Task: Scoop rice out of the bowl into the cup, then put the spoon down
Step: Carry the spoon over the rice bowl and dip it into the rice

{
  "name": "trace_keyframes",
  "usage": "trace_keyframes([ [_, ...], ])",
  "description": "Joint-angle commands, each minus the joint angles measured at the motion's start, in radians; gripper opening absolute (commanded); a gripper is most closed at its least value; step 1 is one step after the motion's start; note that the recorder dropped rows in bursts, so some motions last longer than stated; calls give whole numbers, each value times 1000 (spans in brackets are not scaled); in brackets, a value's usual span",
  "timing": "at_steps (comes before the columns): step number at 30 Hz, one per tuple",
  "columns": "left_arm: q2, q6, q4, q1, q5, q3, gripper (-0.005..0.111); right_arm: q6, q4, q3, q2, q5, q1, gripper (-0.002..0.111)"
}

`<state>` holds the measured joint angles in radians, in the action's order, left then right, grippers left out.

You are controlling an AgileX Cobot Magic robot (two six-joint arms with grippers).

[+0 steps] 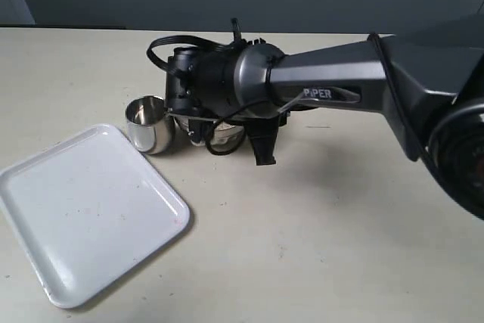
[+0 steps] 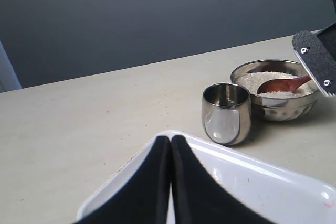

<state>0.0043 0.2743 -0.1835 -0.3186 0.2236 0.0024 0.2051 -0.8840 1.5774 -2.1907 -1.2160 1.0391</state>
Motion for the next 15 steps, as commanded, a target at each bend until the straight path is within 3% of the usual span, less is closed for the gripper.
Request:
trace_keyframes([
  [1, -4, -3, -3, -5, -16, -2, 1, 7, 20, 5, 36, -5, -3, -1],
  [15, -4, -3, -3, -5, -16, -2, 1, 11, 194, 5, 38, -5, -43, -1],
])
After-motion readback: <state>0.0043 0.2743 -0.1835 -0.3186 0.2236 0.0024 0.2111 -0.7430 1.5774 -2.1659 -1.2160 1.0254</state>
